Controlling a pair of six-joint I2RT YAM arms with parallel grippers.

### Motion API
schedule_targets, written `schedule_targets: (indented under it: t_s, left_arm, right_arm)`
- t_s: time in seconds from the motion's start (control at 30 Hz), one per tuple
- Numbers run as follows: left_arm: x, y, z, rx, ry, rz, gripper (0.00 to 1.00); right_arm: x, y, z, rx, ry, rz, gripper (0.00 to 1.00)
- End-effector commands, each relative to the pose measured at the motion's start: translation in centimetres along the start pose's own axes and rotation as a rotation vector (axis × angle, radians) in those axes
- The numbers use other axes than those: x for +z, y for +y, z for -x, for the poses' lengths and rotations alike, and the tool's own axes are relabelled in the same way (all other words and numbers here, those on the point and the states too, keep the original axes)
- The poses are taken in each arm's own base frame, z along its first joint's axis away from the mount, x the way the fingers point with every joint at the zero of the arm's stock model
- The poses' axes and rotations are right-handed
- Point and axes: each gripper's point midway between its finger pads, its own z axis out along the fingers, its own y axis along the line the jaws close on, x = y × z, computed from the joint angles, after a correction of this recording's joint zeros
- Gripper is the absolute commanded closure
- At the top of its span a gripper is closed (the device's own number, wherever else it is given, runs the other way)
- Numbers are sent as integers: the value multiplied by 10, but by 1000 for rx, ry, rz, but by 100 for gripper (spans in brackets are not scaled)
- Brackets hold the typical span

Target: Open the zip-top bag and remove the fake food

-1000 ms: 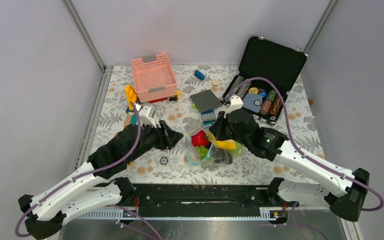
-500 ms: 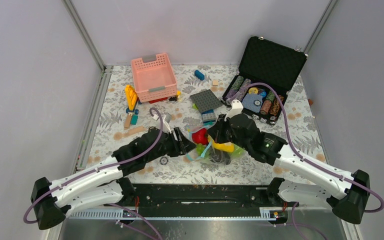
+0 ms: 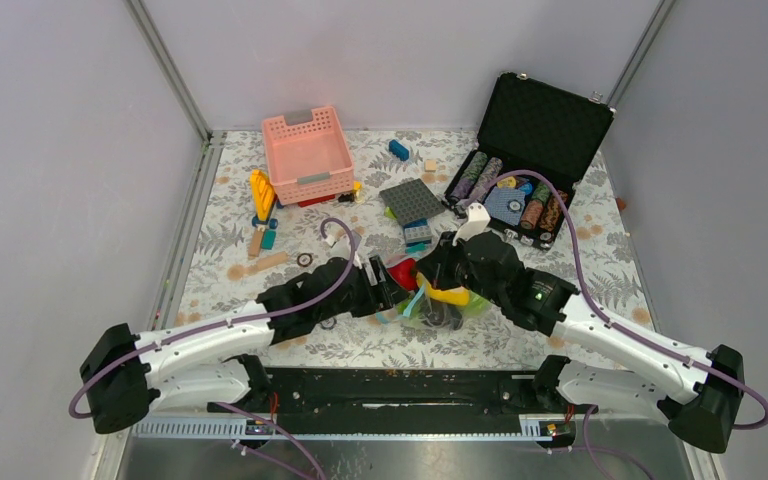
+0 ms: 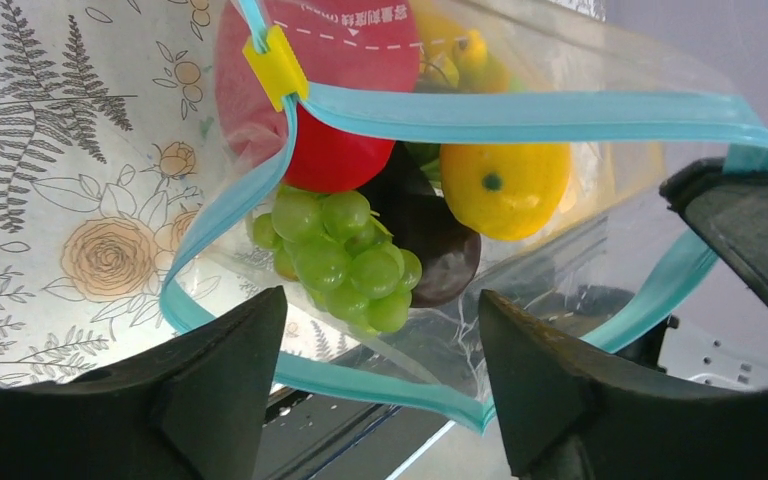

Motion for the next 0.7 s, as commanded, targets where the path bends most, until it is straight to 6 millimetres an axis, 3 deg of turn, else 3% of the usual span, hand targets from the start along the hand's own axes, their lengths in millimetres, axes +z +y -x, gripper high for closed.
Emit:
schedule_targets:
  t_s: [0.0,0.23,0.4,0.57,0.67]
  left_arm:
    - [8,-10,9,-73,-67,-30,26]
    - [27,-7,-2,-94,-37,-5,25]
    - [36,3,-11,-99,-13,37,33]
    - [38,7,-17,-93,4,46,51]
    - [32,-3,-10,-84,-22,3,65]
  right_arm:
    - [-5,17,17,18,-68,66,100]
    - [-6,17,17,21,-76,73,100]
    - [-8,17,18,21,-80,75,100]
    - [-9,13,19,22,-92,62,100]
    - [-10,8,17,21,-95,46,100]
